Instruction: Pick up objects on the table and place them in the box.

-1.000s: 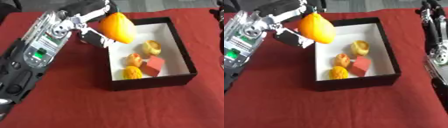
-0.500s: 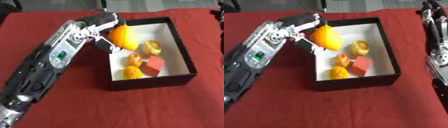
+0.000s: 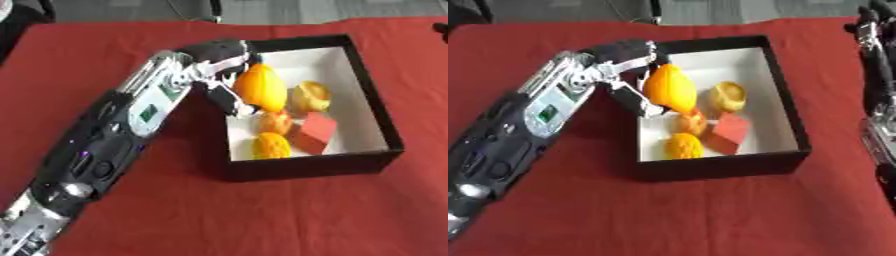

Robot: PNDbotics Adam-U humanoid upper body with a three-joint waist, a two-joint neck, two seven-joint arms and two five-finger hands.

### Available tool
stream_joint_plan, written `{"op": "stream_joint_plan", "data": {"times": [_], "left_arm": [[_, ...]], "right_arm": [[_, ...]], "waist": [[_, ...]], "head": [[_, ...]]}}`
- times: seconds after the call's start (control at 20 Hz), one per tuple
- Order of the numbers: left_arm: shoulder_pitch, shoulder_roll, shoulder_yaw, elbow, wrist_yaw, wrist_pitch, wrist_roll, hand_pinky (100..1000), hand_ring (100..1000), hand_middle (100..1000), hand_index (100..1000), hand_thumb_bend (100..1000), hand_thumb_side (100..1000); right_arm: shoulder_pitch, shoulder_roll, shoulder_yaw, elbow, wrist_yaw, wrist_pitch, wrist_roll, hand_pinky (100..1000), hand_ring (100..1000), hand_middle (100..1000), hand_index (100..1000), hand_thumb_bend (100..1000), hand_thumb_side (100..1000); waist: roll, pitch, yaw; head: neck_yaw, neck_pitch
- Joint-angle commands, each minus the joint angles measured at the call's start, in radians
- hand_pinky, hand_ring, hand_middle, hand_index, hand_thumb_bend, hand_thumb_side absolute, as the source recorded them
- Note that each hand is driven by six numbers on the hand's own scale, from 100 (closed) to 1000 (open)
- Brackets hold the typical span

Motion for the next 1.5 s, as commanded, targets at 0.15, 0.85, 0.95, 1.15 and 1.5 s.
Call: {"op": "stream_joint_plan", "data": {"times": [0.15,0.85,0.95,1.15,1.5], "left_arm": [[-0.03,-0.003,0.006,-0.01,-0.018,-0.023,-0.013,780,805,817,848,577,590],[-0.005,0.037,0.053,-0.089,-0.016,0.005,0.003,792,823,838,896,700,765],[0.009,0.08,0.079,-0.127,0.021,0.038,0.026,780,813,824,881,631,741],[0.039,0.192,0.145,-0.142,0.105,0.107,0.043,763,804,802,855,611,690],[-0.007,0.322,0.245,0.057,0.257,0.037,0.01,760,816,813,872,609,619]], "right_arm": [[-0.013,-0.014,-0.006,-0.012,-0.002,-0.002,-0.001,959,810,873,920,100,678],[-0.006,-0.025,-0.012,-0.022,-0.003,-0.004,-0.01,958,810,872,920,100,673],[-0.004,-0.032,-0.016,-0.026,-0.002,-0.005,-0.013,958,809,871,919,100,669],[0.002,-0.042,-0.025,-0.031,-0.002,-0.008,-0.024,958,806,868,919,100,665],[-0.001,-0.04,-0.026,-0.031,-0.001,-0.004,-0.026,957,806,868,919,100,665]], "waist": [[-0.003,-0.016,-0.001],[-0.014,-0.013,0.014],[-0.014,-0.014,0.017],[-0.012,-0.013,0.022],[-0.02,-0.006,0.019]], "head": [[-0.007,-0.002],[-0.039,-0.002],[-0.044,-0.002],[-0.05,-0.002],[-0.039,-0.002]]}}
